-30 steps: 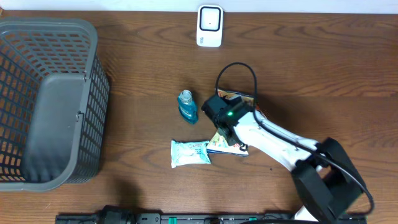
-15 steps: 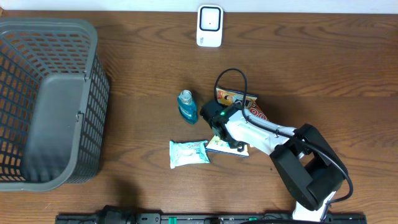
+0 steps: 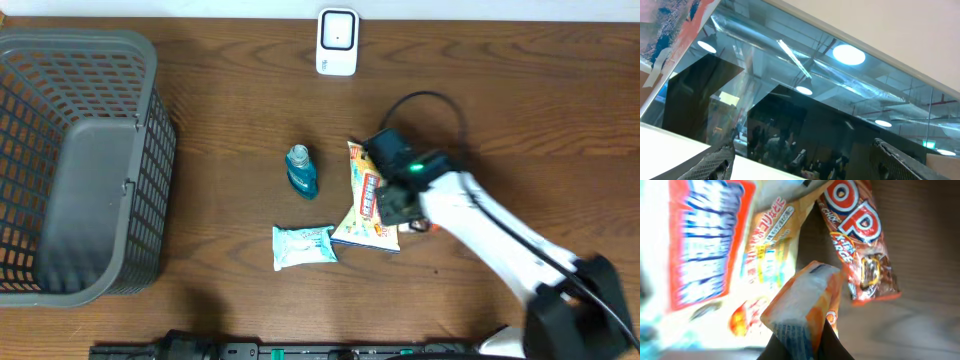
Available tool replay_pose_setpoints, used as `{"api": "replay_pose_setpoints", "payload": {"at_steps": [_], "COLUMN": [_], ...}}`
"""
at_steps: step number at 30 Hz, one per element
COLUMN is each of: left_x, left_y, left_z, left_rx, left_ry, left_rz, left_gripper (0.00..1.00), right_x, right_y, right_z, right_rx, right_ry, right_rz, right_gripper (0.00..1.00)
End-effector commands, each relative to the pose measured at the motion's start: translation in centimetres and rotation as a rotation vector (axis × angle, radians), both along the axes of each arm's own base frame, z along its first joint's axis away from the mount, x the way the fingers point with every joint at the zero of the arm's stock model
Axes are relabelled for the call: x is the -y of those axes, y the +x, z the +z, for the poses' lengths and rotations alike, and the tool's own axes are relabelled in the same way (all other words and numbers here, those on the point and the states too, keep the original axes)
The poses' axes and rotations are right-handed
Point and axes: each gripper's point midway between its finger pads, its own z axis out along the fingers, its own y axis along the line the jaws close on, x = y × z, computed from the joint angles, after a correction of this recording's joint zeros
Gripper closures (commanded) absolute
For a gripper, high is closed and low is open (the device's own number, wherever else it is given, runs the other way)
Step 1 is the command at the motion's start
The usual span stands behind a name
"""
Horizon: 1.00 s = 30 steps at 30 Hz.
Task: Scan the item barcode
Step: 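Lift the orange box with the right gripper and raise it up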
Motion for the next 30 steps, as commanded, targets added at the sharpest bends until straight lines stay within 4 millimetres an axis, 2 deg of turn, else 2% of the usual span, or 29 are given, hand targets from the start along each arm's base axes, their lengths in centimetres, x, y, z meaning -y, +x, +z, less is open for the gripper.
{"api": "replay_pose_setpoints", "payload": {"at_steps": [1, 5, 7, 10, 13, 17, 30], "left_x": [0.2, 0.2, 0.2, 0.2, 0.2, 0.2, 0.2], "left_y": [-0.1, -0.1, -0.1, -0.1, -0.1, -0.1, -0.1], "left_z": [0.1, 0.1, 0.1, 0.1, 0.1, 0.1, 0.1], "left_rx": [0.007, 0.007, 0.007, 0.007, 0.007, 0.007, 0.008], "left_ry": [0.001, 0.001, 0.001, 0.001, 0.001, 0.001, 0.001], "left_rz": [-0.012, -0.012, -0.012, -0.012, -0.012, -0.012, -0.012], "left_gripper": [0.14, 0.14, 0.14, 0.14, 0.14, 0.14, 0.14], "right_x": [-3.3, -5.8, -6.9, -7.8, -8.1, -7.8, -7.5], "right_y": [-1.7, -3.5, -4.5, -5.7, -6.3, -7.1, -6.4], "right_z": [3.6, 7.7, 9.7, 11.3, 11.9, 11.7, 11.6], "right_rx": [-0.093, -0.18, -0.261, -0.383, -0.487, -0.6, -0.827], "right_ry": [0.376, 0.683, 0.817, 0.915, 0.941, 0.902, 0.822], "right_rz": [0.047, 0.013, -0.065, -0.187, -0.32, -0.509, -1.12], "right_gripper": [0.99, 0.99, 0.99, 0.99, 0.99, 0.99, 0.98]}}
